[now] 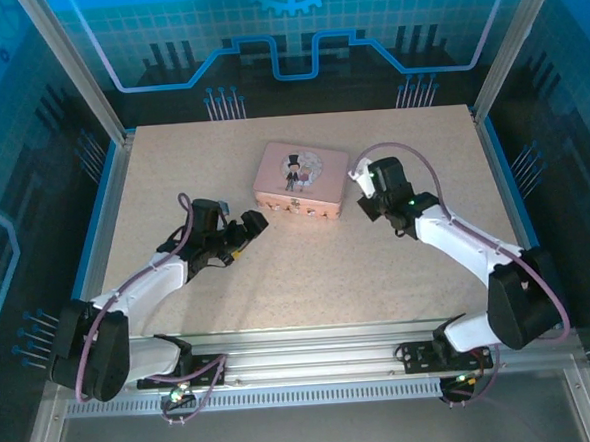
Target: Unlock the padlock with the key
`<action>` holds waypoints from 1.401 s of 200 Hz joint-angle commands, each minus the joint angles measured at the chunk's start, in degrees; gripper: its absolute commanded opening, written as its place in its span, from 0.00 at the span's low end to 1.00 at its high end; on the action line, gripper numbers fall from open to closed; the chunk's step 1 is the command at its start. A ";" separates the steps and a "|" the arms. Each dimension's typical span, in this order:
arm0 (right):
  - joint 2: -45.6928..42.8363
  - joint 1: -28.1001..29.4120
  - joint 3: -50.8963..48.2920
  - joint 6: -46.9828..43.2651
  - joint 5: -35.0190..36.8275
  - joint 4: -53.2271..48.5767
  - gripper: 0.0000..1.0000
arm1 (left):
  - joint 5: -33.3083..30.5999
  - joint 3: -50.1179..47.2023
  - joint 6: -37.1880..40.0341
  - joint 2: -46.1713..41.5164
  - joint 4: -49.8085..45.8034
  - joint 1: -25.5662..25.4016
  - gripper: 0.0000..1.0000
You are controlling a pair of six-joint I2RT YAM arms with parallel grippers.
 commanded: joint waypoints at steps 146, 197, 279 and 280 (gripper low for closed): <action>17.73 -3.52 9.47 19.21 15.86 -17.23 0.35 | 0.91 0.31 -0.63 2.57 3.88 -0.06 0.99; 6.01 -3.52 8.28 22.55 7.17 -16.02 1.00 | -5.26 5.63 4.95 1.69 -4.58 0.38 0.99; -9.88 -7.58 -16.23 19.85 2.97 23.62 1.00 | -39.93 15.21 39.30 -1.72 -10.19 2.54 0.99; -9.93 -7.57 -16.63 19.33 3.17 24.36 1.00 | -40.53 14.95 39.35 -1.77 -9.81 2.69 0.99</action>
